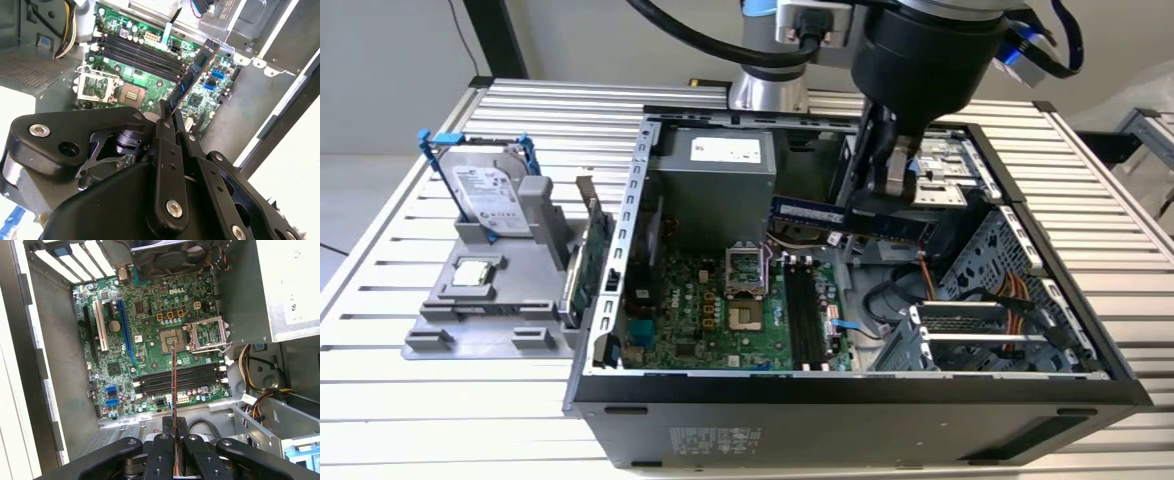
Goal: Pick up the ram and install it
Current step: 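Insert the ram into the slot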
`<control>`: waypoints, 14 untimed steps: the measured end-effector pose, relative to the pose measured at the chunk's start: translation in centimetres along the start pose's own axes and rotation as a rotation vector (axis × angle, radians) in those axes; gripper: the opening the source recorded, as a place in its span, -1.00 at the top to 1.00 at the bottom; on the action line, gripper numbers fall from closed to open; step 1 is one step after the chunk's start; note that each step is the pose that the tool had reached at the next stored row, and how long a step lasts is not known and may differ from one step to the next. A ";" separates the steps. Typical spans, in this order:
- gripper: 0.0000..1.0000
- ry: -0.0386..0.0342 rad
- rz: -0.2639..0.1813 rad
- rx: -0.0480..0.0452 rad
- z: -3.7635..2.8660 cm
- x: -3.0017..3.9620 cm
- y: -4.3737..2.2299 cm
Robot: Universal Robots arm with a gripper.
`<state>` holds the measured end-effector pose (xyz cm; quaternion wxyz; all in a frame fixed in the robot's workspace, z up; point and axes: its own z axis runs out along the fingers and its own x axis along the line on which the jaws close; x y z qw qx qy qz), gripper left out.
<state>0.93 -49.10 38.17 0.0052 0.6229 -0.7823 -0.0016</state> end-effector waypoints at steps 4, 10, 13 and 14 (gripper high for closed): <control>1.00 -0.0001 0.012 -0.0001 0.00 0.00 0.00; 1.00 -0.0002 0.012 -0.0001 0.00 0.00 0.00; 1.00 -0.0001 0.015 -0.0001 0.00 0.00 0.00; 1.00 -0.0002 0.021 -0.0001 0.00 0.00 0.00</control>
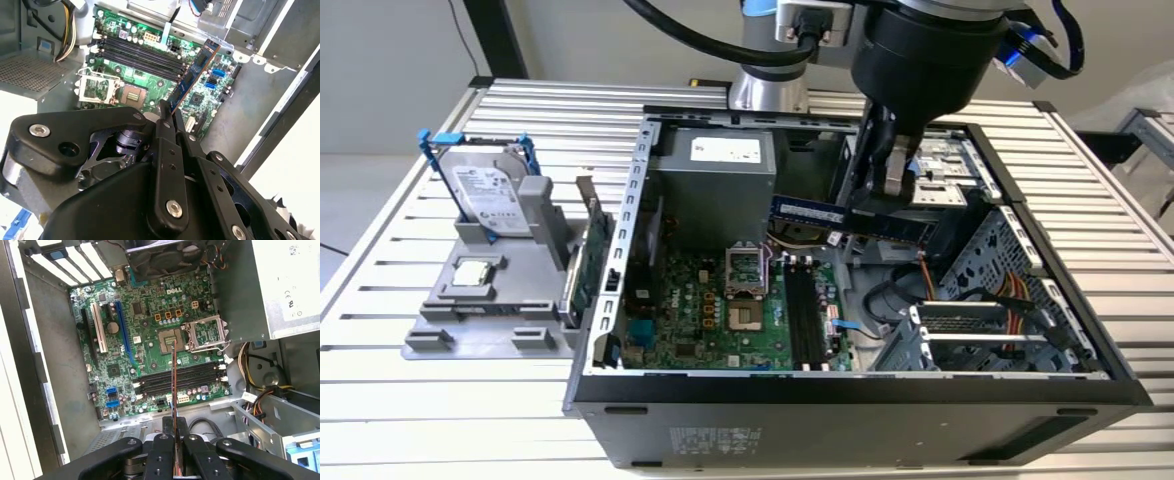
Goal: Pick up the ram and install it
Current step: 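Insert the ram into the slot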
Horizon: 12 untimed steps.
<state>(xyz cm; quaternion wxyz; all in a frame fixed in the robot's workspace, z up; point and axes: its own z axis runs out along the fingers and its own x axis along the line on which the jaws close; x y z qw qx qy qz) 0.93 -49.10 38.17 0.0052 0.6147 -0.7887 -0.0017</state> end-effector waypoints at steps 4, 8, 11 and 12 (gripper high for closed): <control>1.00 -0.0002 0.027 -0.0002 0.00 0.00 0.00; 1.00 -0.0005 0.043 -0.0003 0.01 0.00 0.00; 1.00 -0.0006 0.061 -0.0004 0.00 0.00 0.00; 1.00 -0.0006 0.068 -0.0004 0.00 0.00 0.00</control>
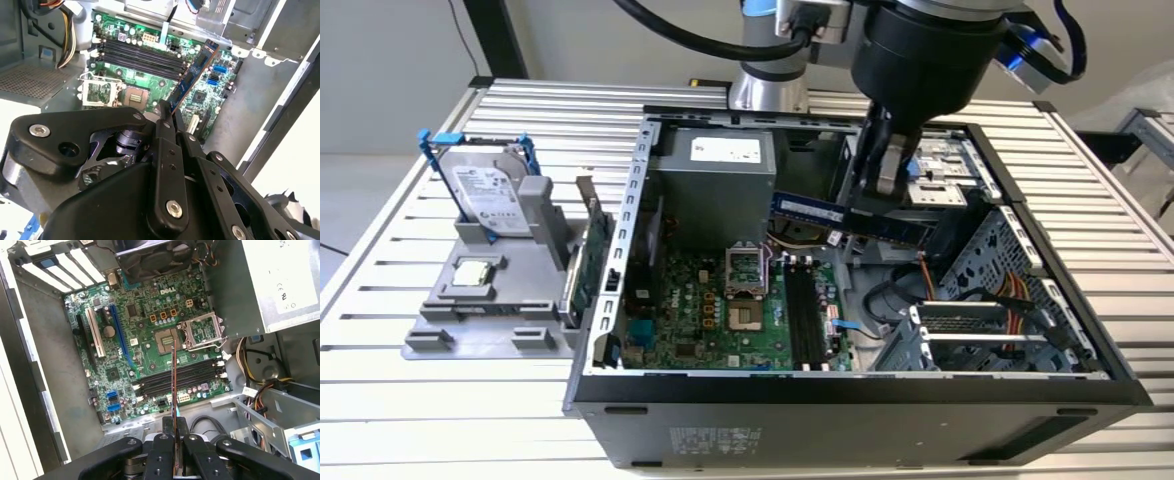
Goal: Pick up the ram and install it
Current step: 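Insert the ram into the slot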
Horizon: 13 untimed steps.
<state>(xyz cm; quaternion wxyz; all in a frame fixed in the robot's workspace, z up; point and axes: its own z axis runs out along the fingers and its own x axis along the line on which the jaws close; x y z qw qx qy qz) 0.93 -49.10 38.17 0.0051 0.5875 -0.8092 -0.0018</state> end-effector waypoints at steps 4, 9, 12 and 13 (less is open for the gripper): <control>1.00 -0.0003 0.027 -0.0002 0.00 0.00 0.00; 1.00 -0.0005 0.060 -0.0004 0.00 0.00 0.00; 1.00 -0.0006 0.078 -0.0005 -0.01 0.00 0.00; 1.00 -0.0007 0.083 -0.0005 0.00 0.00 0.00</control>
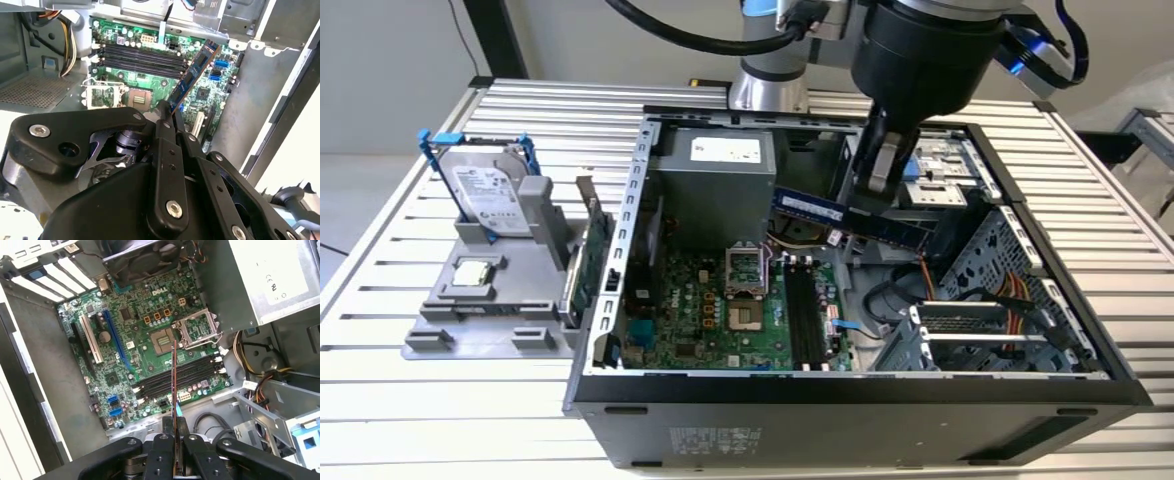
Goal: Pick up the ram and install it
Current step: 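Insert the ram into the slot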
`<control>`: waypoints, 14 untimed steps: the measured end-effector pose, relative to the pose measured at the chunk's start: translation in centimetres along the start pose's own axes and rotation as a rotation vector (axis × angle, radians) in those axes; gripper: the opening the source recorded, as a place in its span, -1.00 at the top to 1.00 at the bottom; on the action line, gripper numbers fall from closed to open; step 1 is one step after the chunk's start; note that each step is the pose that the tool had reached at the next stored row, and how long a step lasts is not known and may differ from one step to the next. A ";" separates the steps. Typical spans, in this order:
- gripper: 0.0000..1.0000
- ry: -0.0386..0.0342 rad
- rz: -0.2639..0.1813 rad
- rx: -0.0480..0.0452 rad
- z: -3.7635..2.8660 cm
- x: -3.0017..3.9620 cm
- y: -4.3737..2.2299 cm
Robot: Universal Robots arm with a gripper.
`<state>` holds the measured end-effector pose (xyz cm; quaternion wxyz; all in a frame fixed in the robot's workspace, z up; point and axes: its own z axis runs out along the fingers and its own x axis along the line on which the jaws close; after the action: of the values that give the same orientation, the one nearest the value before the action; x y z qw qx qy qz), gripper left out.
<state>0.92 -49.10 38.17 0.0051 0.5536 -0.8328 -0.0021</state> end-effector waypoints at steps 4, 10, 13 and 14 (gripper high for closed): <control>1.00 -0.0003 0.014 -0.0001 -0.03 0.01 0.00; 1.00 -0.0005 0.046 -0.0003 -0.07 0.00 0.00; 1.00 -0.0007 0.066 -0.0004 -0.08 0.00 0.00; 1.00 -0.0006 0.072 -0.0004 -0.09 0.00 0.00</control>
<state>0.93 -49.10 38.26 0.0050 0.5233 -0.8521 -0.0022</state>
